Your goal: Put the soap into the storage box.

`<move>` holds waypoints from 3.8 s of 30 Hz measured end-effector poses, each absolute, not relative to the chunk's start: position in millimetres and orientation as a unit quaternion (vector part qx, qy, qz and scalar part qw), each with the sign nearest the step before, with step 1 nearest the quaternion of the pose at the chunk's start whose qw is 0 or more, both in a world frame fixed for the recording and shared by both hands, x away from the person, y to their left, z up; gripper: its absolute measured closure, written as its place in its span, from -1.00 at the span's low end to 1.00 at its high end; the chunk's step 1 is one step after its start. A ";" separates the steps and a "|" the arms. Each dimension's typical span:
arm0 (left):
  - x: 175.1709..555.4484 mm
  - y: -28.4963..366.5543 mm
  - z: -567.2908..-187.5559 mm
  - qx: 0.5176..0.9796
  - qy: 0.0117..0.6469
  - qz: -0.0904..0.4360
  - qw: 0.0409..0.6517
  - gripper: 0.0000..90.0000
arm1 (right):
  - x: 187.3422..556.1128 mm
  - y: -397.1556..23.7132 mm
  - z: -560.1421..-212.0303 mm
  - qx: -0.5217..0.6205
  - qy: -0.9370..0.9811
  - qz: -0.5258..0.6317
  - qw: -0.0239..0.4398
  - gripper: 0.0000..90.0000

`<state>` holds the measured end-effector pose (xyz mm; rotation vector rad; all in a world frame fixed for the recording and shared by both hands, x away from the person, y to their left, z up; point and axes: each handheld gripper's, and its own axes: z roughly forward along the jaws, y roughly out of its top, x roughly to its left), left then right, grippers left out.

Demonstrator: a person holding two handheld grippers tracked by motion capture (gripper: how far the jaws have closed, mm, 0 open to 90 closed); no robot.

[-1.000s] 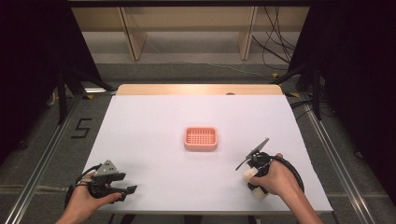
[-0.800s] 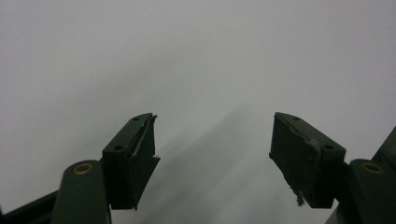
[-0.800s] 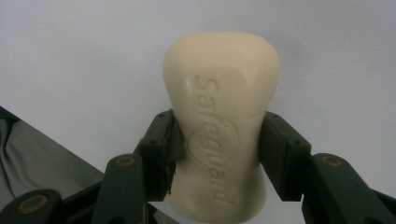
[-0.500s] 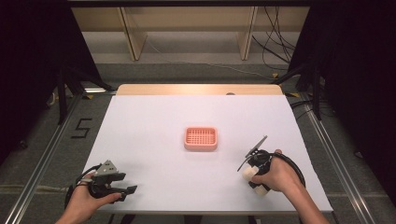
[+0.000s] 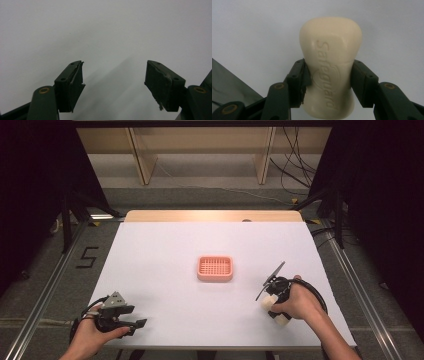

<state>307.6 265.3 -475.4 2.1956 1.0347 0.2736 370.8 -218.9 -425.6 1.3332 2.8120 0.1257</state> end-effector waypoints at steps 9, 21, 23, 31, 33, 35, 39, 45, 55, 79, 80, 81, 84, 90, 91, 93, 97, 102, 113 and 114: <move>307.5 265.4 -475.8 0.845 0.398 0.105 0.342 -0.33 | 376.9 -220.4 -423.9 0.409 0.912 0.044 0.013 0.12; 306.9 265.3 -476.1 0.842 0.403 0.098 0.345 -0.33 | 384.0 -218.2 -422.0 0.361 0.931 0.042 0.021 0.12; 306.9 265.5 -475.5 0.843 0.403 0.097 0.342 -0.33 | 385.2 -217.6 -422.7 0.358 0.932 0.042 0.022 0.12; 307.0 266.2 -475.4 0.845 0.398 0.102 0.343 -0.33 | 387.1 -215.6 -421.2 0.354 0.934 0.042 0.027 0.12; 307.2 266.3 -475.6 0.845 0.399 0.104 0.341 -0.33 | 388.8 -216.0 -420.5 0.346 0.937 0.041 0.028 0.12; 307.4 266.6 -475.4 0.845 0.400 0.105 0.339 -0.33 | 387.6 -214.5 -419.9 0.359 0.932 0.042 0.028 0.12; 307.2 266.8 -475.2 0.845 0.401 0.104 0.338 -0.33 | 389.7 -215.0 -418.4 0.363 0.930 0.049 0.039 0.12; 307.1 267.6 -474.8 0.848 0.396 0.102 0.339 -0.33 | 390.7 -216.4 -413.1 0.372 0.921 0.102 0.048 0.12; 306.9 267.2 -475.4 0.844 0.400 0.106 0.341 -0.33 | 391.6 -214.3 -407.8 0.391 0.905 0.149 0.073 0.12; 305.9 269.0 -474.2 0.842 0.402 0.106 0.342 -0.34 | 397.2 -207.2 -401.4 0.402 0.890 0.190 0.097 0.12; 305.8 269.2 -474.2 0.842 0.402 0.106 0.342 -0.34 | 397.5 -206.3 -401.7 0.404 0.890 0.191 0.093 0.12; 305.7 269.2 -474.2 0.842 0.403 0.106 0.343 -0.34 | 398.2 -206.0 -401.6 0.405 0.889 0.191 0.099 0.12; 305.4 269.6 -474.1 0.842 0.403 0.106 0.343 -0.34 | 399.5 -204.8 -400.9 0.404 0.888 0.193 0.103 0.12; 305.2 270.3 -474.4 0.841 0.404 0.111 0.343 -0.34 | 401.7 -201.6 -400.2 0.401 0.889 0.197 0.104 0.12; 305.3 270.5 -474.3 0.841 0.403 0.111 0.343 -0.34 | 402.1 -201.1 -400.0 0.400 0.888 0.200 0.103 0.12; 305.1 270.6 -474.2 0.841 0.405 0.111 0.343 -0.34 | 402.3 -200.7 -399.0 0.404 0.888 0.194 0.104 0.12; 304.9 271.1 -473.7 0.842 0.404 0.107 0.341 -0.34 | 403.7 -199.7 -398.3 0.403 0.887 0.198 0.108 0.12; 304.4 270.7 -474.5 0.837 0.411 0.102 0.345 -0.34 | 405.7 -198.4 -398.8 0.398 0.889 0.203 0.100 0.12; 304.2 272.1 -474.7 0.839 0.408 0.109 0.343 -0.34 | 409.8 -195.2 -396.9 0.393 0.891 0.202 0.104 0.12; 304.0 271.7 -475.1 0.837 0.413 0.107 0.344 -0.34 | 410.2 -194.9 -396.6 0.393 0.891 0.201 0.109 0.12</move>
